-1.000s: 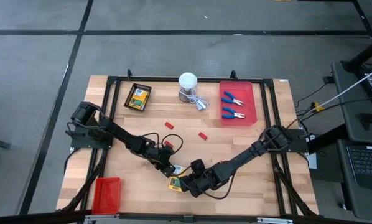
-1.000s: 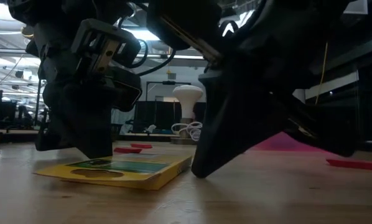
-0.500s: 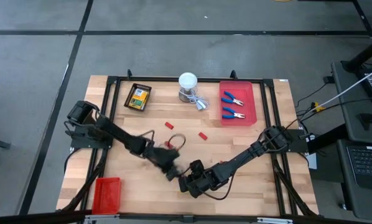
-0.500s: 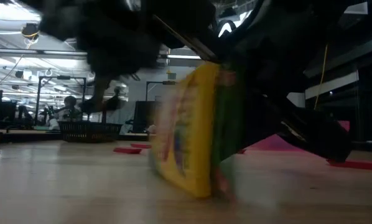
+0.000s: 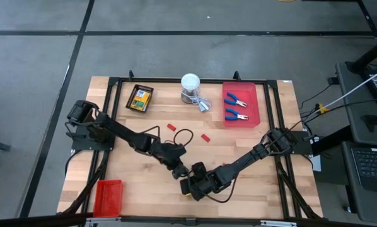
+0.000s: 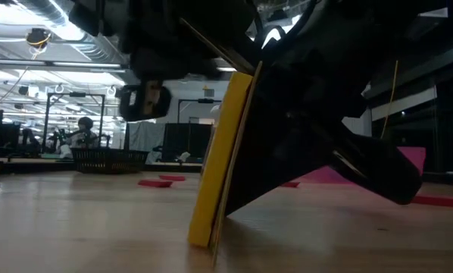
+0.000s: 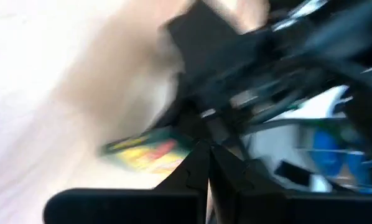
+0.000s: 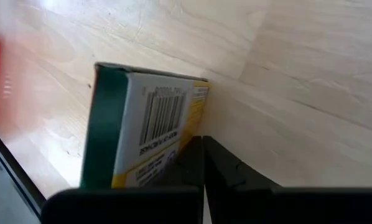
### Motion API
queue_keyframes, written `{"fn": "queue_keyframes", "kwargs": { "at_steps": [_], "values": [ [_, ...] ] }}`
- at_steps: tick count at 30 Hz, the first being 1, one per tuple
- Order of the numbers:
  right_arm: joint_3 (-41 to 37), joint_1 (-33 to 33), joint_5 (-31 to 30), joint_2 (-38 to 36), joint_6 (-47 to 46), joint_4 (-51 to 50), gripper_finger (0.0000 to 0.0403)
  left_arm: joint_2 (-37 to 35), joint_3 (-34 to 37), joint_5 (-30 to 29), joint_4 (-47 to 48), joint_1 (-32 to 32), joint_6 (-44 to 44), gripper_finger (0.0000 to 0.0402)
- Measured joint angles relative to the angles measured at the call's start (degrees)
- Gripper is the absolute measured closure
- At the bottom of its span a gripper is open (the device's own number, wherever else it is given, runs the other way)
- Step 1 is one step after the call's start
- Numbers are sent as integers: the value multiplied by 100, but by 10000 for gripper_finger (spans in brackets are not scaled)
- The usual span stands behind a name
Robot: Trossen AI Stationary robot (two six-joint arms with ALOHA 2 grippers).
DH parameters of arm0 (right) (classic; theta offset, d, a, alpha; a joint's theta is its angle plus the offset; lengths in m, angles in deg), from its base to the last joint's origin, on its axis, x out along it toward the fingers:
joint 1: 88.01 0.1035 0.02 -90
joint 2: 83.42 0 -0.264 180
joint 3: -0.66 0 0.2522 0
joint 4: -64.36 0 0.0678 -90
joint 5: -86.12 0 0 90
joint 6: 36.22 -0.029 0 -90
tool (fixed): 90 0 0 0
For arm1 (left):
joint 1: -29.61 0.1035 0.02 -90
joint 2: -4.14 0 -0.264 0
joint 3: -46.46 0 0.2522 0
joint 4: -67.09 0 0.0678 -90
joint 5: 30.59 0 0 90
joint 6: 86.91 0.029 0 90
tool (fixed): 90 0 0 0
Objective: Pick & Place School Supplies
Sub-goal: Put the crayon box into the black bin
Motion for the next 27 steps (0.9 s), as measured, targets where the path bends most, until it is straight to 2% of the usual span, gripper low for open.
{"fn": "queue_keyframes", "kwargs": {
  "at_steps": [4,10,13,17,22,27],
  "values": [
    [-2,17,-89,4,-76,0,403,-349,1,6,817,126,507,399],
    [-2,45,-174,7,-63,-41,403,-911,0,493,1547,293,2095,387],
    [-2,46,-177,7,-61,-46,403,-1030,0,557,1960,315,2706,355],
    [-5,89,-192,9,-58,-42,403,-1025,29,714,2064,327,3916,290],
    [-13,187,-243,13,-64,28,403,-940,32,784,1992,331,5932,214],
    [-20,275,-180,18,-97,132,403,-659,35,802,2004,513,6872,179]
  ]
}}
